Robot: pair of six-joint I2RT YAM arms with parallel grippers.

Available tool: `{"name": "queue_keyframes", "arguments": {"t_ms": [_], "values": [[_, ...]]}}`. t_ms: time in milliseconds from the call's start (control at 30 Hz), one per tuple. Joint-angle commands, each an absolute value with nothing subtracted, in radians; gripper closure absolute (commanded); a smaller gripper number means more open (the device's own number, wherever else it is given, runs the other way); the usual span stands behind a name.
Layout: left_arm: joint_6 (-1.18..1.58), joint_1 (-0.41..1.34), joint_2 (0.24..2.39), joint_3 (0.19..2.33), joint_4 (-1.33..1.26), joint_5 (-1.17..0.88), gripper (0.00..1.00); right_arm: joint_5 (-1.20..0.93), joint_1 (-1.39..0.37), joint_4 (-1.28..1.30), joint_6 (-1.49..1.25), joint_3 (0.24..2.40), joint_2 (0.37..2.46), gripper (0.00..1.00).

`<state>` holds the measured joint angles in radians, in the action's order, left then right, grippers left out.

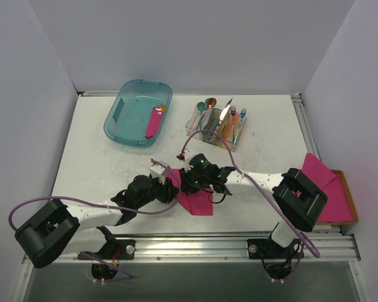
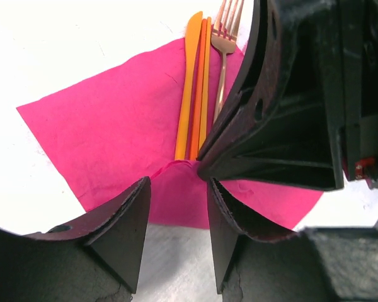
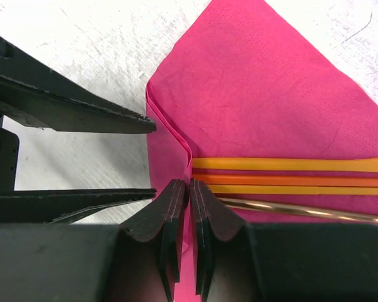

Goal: Place the utensils on the paper napkin and roll it up

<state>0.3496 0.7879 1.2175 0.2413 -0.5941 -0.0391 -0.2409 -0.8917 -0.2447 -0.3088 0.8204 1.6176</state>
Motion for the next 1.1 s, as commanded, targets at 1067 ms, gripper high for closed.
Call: {"name": "queue_keyframes", "arguments": {"t_ms": [1067], "values": [[0.362, 0.831, 1.390, 0.316, -0.641, 0.020, 0.57, -0.242, -0.845, -0.245, -0.348, 0.792, 1.545, 0.75]]}}
